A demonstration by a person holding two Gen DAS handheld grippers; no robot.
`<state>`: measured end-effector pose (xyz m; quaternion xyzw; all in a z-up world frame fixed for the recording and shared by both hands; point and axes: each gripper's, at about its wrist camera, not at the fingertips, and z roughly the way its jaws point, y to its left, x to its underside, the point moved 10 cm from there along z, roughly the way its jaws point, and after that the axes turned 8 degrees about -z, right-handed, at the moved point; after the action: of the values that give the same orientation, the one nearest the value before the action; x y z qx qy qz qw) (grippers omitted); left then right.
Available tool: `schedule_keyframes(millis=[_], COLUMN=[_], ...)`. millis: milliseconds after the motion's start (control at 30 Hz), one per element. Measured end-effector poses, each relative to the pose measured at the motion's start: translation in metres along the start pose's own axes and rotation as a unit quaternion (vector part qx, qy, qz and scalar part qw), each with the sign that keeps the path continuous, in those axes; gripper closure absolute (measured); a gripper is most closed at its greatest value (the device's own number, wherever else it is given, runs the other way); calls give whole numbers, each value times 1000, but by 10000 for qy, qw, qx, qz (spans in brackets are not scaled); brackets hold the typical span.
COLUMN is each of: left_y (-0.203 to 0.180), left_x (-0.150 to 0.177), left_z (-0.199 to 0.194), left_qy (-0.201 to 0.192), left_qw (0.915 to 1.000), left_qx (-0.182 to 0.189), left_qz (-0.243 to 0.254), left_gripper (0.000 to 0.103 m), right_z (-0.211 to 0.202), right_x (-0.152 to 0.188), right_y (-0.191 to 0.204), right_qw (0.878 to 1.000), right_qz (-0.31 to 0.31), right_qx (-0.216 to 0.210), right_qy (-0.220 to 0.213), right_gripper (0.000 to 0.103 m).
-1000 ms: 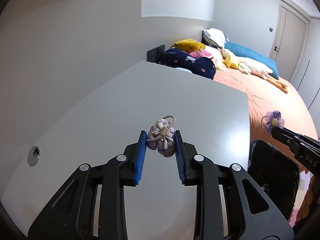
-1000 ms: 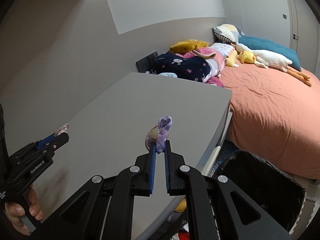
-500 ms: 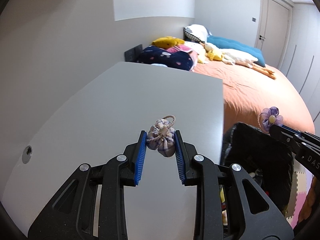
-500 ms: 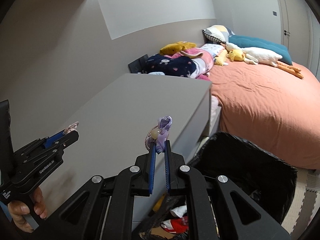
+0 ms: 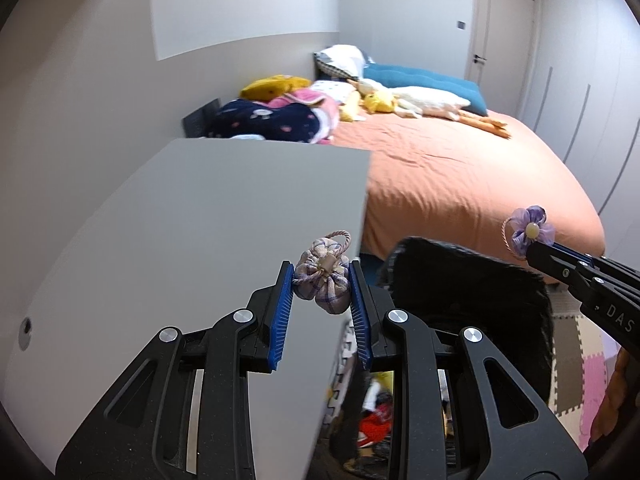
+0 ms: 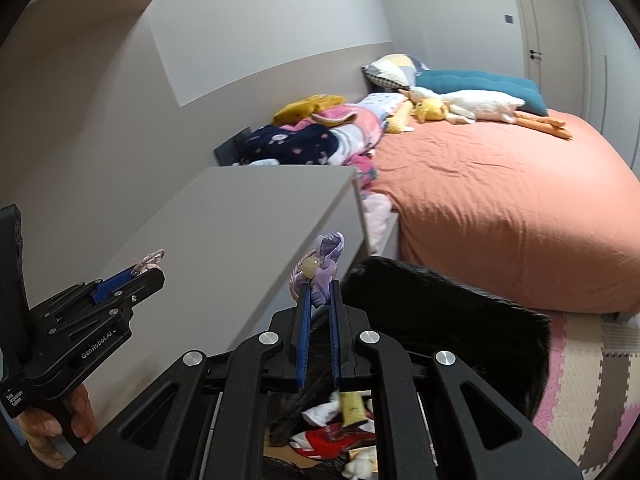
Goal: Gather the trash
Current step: 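Carry the lilac pouch and purple flower tie over the black bin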
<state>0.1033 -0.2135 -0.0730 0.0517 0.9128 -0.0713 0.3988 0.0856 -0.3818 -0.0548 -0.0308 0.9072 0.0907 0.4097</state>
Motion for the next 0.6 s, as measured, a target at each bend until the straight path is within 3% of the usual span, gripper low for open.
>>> schedule_keyframes(millis=[267,600], left_y=[-55,-98], left_x=[8,27], left_z=[8,15], left_qy=[145,492], left_qw=[9983,9915], left_qx=[393,911], left_qz=[410,785], left_gripper=[75,74], right_z=[-18,-31], right_x=[5,10], right_y=[-47,-83], right_qw=[9991,9971], right_qz=[264,410], right_qx=[334,628], right_qy=[-68,-95], right_gripper=[94,94])
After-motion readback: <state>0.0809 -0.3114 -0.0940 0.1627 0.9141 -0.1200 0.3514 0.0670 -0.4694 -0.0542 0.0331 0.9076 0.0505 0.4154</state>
